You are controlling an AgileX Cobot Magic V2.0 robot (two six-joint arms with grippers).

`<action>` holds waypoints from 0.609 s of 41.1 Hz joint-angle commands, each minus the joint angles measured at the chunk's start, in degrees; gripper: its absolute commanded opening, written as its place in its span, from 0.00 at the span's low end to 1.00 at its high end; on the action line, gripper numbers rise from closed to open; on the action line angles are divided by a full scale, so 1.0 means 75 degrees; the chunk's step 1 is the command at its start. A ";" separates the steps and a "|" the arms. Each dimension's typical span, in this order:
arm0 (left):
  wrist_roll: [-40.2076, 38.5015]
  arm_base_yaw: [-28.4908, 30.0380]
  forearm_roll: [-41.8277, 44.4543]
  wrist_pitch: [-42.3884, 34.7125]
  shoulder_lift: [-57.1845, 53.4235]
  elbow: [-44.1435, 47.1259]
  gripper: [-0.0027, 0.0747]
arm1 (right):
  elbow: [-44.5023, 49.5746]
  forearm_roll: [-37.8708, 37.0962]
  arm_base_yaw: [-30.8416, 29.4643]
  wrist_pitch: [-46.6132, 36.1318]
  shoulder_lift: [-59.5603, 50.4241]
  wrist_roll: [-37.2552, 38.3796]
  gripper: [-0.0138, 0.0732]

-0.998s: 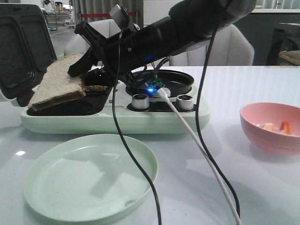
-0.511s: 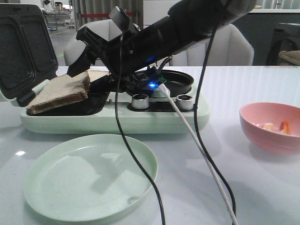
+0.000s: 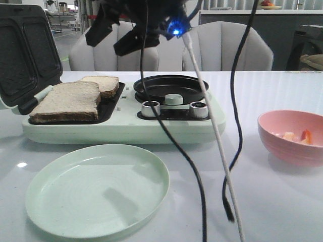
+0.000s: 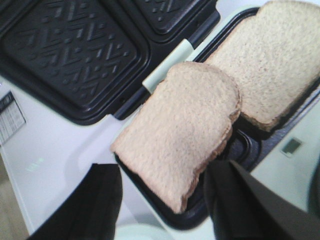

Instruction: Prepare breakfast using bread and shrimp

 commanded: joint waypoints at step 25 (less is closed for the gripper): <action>0.0000 -0.0037 -0.0032 -0.0636 0.0019 -0.0217 0.71 | 0.1115 -0.2533 -0.0045 0.0903 -0.3480 0.0937 0.71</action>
